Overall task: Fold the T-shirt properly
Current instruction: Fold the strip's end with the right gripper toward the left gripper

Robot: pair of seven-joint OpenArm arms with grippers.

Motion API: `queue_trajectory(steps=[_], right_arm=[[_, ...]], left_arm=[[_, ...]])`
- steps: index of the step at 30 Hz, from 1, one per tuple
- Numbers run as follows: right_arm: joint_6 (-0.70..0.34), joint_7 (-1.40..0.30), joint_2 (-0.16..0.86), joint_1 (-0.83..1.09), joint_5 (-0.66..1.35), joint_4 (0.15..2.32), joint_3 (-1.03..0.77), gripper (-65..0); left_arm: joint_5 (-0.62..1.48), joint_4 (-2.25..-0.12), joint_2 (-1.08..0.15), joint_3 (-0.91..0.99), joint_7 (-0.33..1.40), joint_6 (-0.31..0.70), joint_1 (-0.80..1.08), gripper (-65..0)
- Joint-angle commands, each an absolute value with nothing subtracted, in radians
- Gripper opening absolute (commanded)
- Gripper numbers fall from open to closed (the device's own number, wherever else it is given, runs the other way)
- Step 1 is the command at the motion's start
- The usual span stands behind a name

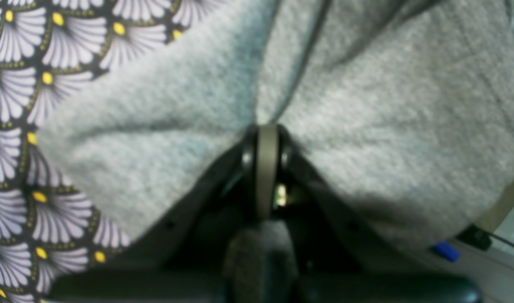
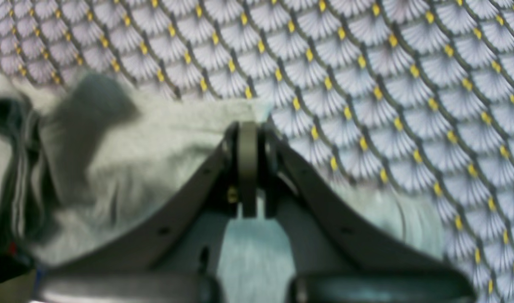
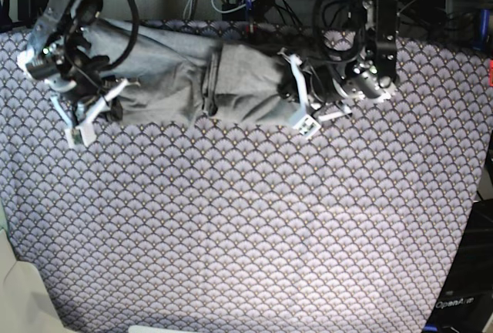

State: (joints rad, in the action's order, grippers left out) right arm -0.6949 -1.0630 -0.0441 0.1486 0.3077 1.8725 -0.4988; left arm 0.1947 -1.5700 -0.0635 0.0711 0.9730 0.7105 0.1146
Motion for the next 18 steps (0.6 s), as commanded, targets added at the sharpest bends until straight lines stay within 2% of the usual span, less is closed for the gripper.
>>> queue_trajectory(steps=[1, 18], right_arm=[[-0.698, -1.050, -0.038, 0.156, 0.348, 1.900, -0.496, -65.0], [-0.698, -1.043, 0.119, 0.354, 0.711, 1.928, -0.506, -65.0]], left_arm=[[0.151, -1.564, -0.067, 0.070, 1.001, 0.698, 0.104, -65.0], [0.150, -1.563, -0.071, 0.070, 1.001, 0.698, 0.099, -65.0]])
